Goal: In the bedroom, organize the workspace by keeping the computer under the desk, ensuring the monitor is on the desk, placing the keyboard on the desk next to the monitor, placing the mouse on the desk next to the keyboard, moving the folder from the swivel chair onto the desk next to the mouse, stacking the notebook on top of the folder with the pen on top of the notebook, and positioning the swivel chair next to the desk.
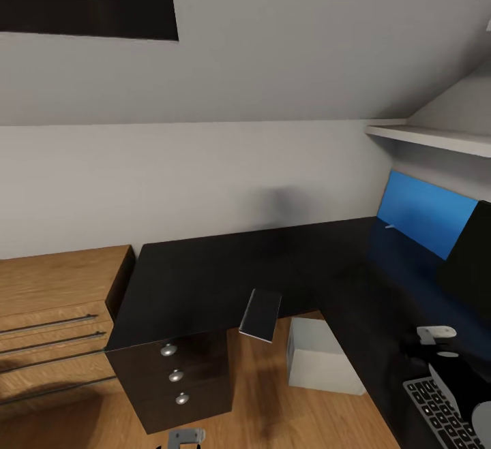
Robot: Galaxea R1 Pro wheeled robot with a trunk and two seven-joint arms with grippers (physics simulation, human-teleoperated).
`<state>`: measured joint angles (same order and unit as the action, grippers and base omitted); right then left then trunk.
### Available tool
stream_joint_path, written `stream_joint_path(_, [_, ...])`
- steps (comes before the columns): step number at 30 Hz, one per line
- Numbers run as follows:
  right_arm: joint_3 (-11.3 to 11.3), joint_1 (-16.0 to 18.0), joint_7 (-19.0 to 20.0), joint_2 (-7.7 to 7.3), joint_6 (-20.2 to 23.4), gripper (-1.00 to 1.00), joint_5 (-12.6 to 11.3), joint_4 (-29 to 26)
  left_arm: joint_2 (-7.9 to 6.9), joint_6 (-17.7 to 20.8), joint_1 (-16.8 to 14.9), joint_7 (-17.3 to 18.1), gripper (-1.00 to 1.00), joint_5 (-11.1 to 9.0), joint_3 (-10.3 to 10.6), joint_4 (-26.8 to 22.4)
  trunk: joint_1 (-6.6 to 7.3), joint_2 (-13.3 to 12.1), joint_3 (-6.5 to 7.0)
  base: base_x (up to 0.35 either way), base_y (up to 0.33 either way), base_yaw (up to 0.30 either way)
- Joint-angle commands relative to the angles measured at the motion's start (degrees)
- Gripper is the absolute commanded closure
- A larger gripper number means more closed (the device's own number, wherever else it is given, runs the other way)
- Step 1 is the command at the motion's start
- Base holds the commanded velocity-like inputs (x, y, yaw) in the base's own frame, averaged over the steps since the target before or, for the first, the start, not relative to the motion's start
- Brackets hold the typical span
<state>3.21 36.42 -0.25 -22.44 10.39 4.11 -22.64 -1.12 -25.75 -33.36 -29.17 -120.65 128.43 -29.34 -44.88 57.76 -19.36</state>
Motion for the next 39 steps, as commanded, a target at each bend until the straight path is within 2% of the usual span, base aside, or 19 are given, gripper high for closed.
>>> stream_joint_path(1, [0.2, 0.2, -0.2, 0.03, 0.3, 1.00, 0.2, -0.1, -0.01, -0.4, -0.1, -0.2, -1.00, -0.3, 0.4, -0.2, -0.01, 0.1, -0.07, 0.000, 0.000, 0.000])
stream_joint_path(18, [0.2, 0.4, -0.7, 0.03, 0.6, 1.00, 0.8, 0.0, 0.06, -0.4, -0.1, -0.3, -1.00, -0.3, 0.4, -0.2, -0.01, 0.1, -0.07, 0.000, 0.000, 0.000])
stream_joint_path(19, [0.2, 0.4, -0.7, 0.03, 0.6, -1.00, 1.1, 0.0, 0.06, -0.4, -0.1, -0.3, -1.00, -0.3, 0.4, -0.2, -0.01, 0.1, -0.07, 0.000, 0.000, 0.000])
stream_joint_path(35, [0.3, 0.4, -0.7, 0.08, 0.2, -1.00, 1.4, 0.0, 0.06, -0.4, -0.1, -0.3, -1.00, -0.3, 0.4, -0.2, -0.01, 0.1, -0.07, 0.000, 0.000, 0.000])
stream_joint_path(39, [0.3, 0.4, -0.6, 0.11, -2.1, -1.00, 1.3, -0.5, 0.06, -0.4, -0.1, -0.3, -1.00, -0.4, 0.4, -0.2, -0.01, 0.1, -0.07, 0.000, 0.000, 0.000])
